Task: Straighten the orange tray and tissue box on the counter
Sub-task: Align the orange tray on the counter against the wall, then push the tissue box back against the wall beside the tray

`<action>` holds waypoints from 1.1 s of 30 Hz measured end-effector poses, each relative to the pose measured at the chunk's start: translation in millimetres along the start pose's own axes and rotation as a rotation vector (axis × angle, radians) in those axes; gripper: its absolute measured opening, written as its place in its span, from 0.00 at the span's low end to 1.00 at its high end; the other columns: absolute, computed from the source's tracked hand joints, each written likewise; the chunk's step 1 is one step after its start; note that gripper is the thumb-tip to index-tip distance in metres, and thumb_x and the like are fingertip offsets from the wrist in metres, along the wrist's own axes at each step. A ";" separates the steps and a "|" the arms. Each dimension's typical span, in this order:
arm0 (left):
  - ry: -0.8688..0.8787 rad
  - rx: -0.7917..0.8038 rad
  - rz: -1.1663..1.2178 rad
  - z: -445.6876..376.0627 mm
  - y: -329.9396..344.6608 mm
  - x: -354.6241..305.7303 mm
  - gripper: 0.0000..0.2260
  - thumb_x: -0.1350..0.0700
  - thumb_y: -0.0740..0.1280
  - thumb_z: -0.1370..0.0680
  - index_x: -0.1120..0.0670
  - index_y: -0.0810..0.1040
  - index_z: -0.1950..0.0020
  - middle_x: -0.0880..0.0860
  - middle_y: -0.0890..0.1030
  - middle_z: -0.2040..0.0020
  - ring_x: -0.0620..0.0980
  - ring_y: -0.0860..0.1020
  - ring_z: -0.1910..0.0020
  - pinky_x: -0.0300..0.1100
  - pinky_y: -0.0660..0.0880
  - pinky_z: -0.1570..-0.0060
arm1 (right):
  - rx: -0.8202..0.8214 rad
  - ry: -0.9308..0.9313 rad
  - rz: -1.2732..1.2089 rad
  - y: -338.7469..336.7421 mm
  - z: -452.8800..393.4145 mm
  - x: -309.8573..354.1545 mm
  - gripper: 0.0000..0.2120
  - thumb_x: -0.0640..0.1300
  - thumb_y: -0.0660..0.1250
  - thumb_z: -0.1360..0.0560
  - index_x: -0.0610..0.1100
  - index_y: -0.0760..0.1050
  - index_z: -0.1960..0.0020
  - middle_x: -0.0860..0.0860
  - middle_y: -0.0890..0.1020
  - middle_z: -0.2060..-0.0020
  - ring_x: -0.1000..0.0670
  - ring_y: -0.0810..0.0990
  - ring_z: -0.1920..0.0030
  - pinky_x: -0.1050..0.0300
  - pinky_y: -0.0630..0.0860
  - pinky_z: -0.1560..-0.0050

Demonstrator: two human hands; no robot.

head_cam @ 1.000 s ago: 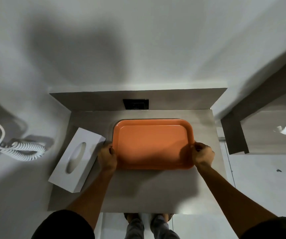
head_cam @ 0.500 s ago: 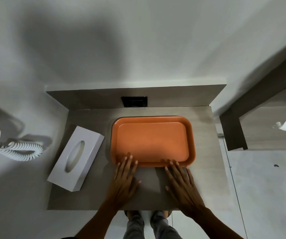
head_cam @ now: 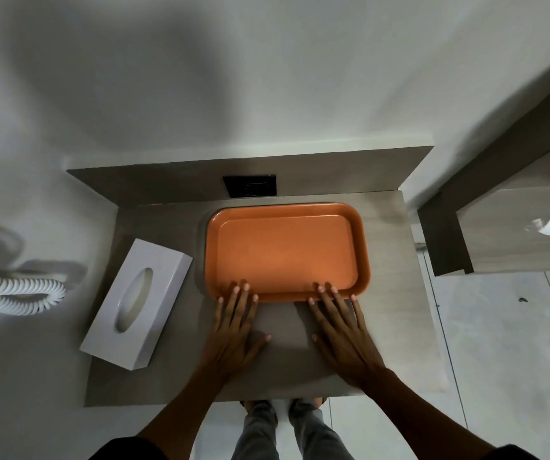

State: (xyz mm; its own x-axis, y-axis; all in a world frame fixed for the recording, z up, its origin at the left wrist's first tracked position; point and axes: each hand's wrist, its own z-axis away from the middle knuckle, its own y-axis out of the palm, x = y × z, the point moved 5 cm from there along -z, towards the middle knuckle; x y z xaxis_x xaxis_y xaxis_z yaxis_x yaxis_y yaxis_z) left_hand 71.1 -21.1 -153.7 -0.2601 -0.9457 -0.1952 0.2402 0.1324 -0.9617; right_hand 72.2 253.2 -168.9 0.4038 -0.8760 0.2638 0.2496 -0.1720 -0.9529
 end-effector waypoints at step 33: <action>-0.637 -0.140 0.164 98.3 -85.7 192.6 0.56 0.22 0.64 0.28 0.53 0.49 0.11 0.61 0.57 0.13 0.66 0.63 0.16 0.62 0.64 0.18 | 0.138 -0.378 -0.169 31.7 -125.5 232.6 0.39 0.62 0.61 0.13 0.43 0.56 0.10 0.41 0.57 0.11 0.39 0.56 0.10 0.36 0.56 0.11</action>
State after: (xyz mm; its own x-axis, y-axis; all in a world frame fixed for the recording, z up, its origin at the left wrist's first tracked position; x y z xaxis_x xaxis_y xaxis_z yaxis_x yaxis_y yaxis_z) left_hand 92.3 -243.8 -89.9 0.3826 -0.8948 -0.2300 0.0947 0.2856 -0.9537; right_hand 63.5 -12.6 -156.5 0.6344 -0.6100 0.4748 0.4449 -0.2142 -0.8696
